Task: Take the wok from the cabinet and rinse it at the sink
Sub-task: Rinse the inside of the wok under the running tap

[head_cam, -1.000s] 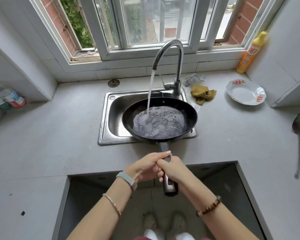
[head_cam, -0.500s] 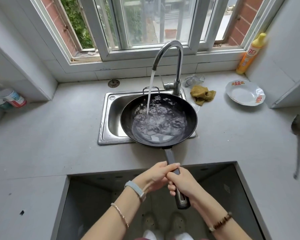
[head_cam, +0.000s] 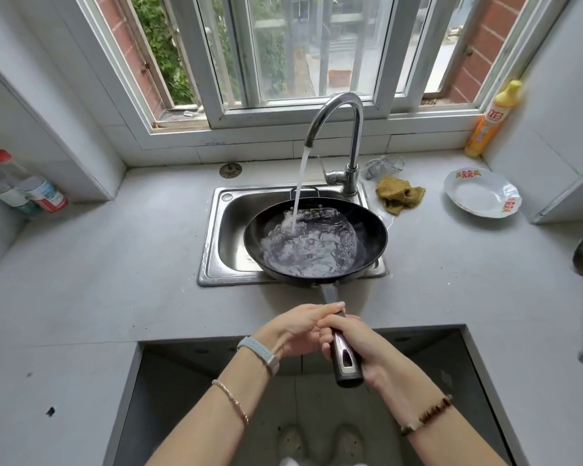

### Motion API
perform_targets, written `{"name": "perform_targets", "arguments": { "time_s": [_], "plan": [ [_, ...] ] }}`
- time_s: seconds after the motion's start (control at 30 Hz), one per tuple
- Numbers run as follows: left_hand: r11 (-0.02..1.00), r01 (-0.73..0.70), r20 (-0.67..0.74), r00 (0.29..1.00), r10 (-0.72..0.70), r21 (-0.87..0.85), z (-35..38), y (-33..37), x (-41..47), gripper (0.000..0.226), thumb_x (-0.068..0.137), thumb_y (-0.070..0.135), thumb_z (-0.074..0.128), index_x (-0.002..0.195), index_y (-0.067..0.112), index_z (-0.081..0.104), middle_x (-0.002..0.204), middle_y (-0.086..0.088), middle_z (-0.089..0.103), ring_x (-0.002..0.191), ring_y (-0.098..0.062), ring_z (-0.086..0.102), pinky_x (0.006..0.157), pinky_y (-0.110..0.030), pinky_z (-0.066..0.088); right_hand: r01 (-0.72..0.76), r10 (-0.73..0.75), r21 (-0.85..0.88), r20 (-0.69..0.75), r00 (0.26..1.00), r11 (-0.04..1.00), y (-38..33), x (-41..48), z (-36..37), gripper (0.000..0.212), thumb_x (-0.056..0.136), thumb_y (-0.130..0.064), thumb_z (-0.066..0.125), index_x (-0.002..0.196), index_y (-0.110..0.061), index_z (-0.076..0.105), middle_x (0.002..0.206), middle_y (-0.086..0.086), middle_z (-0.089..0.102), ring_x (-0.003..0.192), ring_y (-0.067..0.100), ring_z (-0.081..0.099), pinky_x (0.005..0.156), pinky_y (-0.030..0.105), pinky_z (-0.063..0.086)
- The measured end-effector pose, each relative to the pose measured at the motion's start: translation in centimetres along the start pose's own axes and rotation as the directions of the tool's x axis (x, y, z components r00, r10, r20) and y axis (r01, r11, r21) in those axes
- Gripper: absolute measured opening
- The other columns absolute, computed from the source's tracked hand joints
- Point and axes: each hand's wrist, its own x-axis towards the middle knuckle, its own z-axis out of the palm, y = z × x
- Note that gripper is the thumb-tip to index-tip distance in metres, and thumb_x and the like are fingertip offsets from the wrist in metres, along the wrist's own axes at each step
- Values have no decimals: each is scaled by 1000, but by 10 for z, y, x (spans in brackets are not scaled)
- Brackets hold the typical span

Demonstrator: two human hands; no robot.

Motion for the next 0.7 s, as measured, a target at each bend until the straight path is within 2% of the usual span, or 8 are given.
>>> {"name": "perform_targets", "arguments": {
  "time_s": [0.07,0.1,0.17,0.2,0.27,0.4,0.53,0.7],
  "plan": [
    [998,0,28,1000,1,-61,-3,2,0,21,88,31,68,89,11,73,120,-17,52,109,-23,50,112,-36,35,-157,114,263,173,978,952,-3,1,2,28,71,10,65,58,-9,49,44,-1,41,32,7,43,31,18,40],
    [997,-5,23,1000,7,-76,-5,4,1,27,83,33,74,95,10,69,124,-17,48,115,-25,45,117,-39,27,-193,119,330,232,965,924,-5,1,3,35,62,12,71,56,-11,46,42,-2,38,29,7,40,28,18,36],
    [994,26,25,999,-24,-102,-2,10,-2,36,80,32,76,102,8,62,114,-16,53,108,-22,54,108,-34,41,-217,128,364,253,959,906,-9,3,7,41,61,11,70,56,-14,38,38,-4,32,26,7,34,26,17,29],
    [993,35,18,999,-33,-112,-2,13,-2,31,83,30,72,100,6,61,104,-13,58,95,-18,60,95,-29,51,-210,138,336,227,964,918,-11,3,9,38,68,7,63,58,-16,35,38,-4,30,26,7,32,25,17,27],
    [993,31,10,1000,-30,-117,-6,15,1,21,89,26,64,94,6,61,90,-8,61,79,-13,63,76,-23,55,-192,150,288,162,975,938,-15,4,12,32,78,1,52,59,-17,33,39,-5,28,25,6,29,25,16,25],
    [988,55,34,998,-50,-146,-10,14,9,27,75,33,79,88,14,65,96,-4,59,89,-14,57,88,-25,49,-157,146,244,62,987,957,-17,1,17,35,88,-3,47,58,-16,35,42,-6,27,27,4,27,25,15,24],
    [952,95,10,995,-96,-290,-7,15,12,14,87,27,65,83,13,64,83,1,69,95,-16,64,99,-27,44,-108,121,226,-44,992,968,-15,3,23,33,89,-3,48,61,-17,36,44,-5,26,27,4,27,26,13,23],
    [881,90,52,996,-75,-465,1,19,16,25,91,27,60,71,13,57,64,2,61,71,-14,69,107,-27,36,-49,87,252,-143,986,967,-15,6,30,30,88,0,51,77,-24,38,44,-2,30,27,6,28,27,14,25]
  ]
}}
